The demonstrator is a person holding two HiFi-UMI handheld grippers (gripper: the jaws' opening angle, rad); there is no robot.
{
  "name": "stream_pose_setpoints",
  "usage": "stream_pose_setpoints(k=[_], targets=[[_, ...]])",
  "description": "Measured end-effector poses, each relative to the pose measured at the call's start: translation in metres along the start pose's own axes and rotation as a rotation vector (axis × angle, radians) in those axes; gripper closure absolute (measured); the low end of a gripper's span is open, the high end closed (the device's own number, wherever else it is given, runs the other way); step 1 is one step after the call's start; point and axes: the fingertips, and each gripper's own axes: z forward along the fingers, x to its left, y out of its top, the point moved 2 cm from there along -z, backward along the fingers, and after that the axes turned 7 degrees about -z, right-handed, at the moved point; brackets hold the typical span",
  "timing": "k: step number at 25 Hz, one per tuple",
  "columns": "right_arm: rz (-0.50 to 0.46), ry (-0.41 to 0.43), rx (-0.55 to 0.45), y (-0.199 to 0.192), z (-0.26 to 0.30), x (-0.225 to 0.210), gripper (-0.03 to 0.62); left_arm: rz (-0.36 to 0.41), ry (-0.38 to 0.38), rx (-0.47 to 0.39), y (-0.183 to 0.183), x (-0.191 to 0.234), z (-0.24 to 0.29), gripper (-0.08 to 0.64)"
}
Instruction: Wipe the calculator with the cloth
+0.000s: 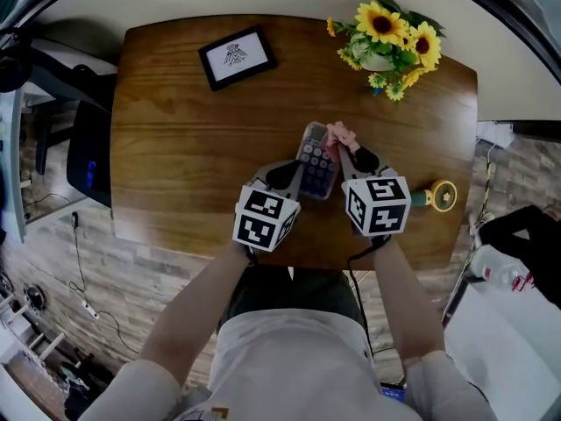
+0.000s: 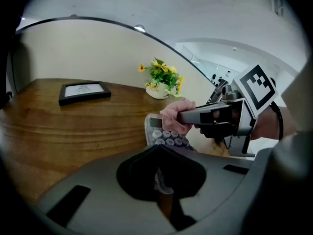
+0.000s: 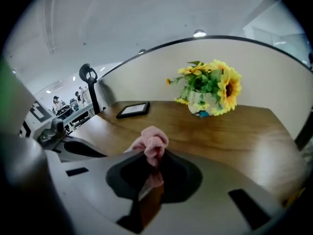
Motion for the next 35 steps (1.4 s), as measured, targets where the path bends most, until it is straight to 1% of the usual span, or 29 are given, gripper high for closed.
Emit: stream_pose_setpoints(k=[2,5,8,13,15,18,19,21,22,23,25,27,30,33,35], targets=[[0.003,0.017,0.009,-0.010,0.002,0.015,0.541,0.016,0.001,0.002,0.000,0.000,0.000,0.557],[0.007,0.022,-0.005,-0.019,-0.004,0.032,0.543,0.033,0.005,0.005,0.000,-0.001,0.001,0.557],[0.016,0.068,-0.004,-0.028,-0.011,0.050,0.543,0.044,0.010,0.005,0.000,-0.001,0.000,0.557],[-0.058,0.166,0.045,-0.049,-0.027,0.080,0.545,0.047,0.011,0.010,0.000,-0.001,0.000,0.557],[-0.098,0.192,0.064,-0.057,-0.034,0.087,0.545,0.052,0.009,0.012,0.000,-0.001,0.000,0.557],[-0.151,0.251,0.139,-0.071,-0.042,0.095,0.545,0.051,-0.004,0.019,0.000,-0.001,0.001,0.557],[-0.148,0.278,0.178,-0.078,-0.044,0.097,0.545,0.047,-0.008,0.022,0.000,-0.001,0.001,0.557],[-0.108,0.314,0.236,-0.089,-0.050,0.096,0.543,0.025,-0.014,0.029,0.000,0.000,0.001,0.557],[-0.076,0.312,0.242,-0.090,-0.051,0.091,0.543,0.009,-0.014,0.034,0.000,0.000,0.001,0.557],[-0.043,0.293,0.230,-0.087,-0.052,0.082,0.543,-0.004,-0.014,0.040,0.000,0.001,0.002,0.557],[0.002,0.212,0.173,-0.071,-0.051,0.059,0.543,-0.030,-0.020,0.048,0.001,0.001,0.002,0.557],[0.027,0.130,0.109,-0.050,-0.047,0.037,0.541,-0.067,-0.038,0.047,0.000,0.002,0.000,0.557],[0.051,0.047,0.024,-0.017,-0.037,0.013,0.541,-0.096,-0.052,0.045,-0.002,0.004,-0.003,0.557],[0.081,0.001,-0.034,0.006,-0.023,0.005,0.541,-0.095,-0.051,0.050,-0.005,0.005,-0.006,0.557],[0.112,-0.007,-0.044,0.010,-0.013,0.007,0.540,-0.106,-0.053,0.052,-0.007,0.005,-0.008,0.557]])
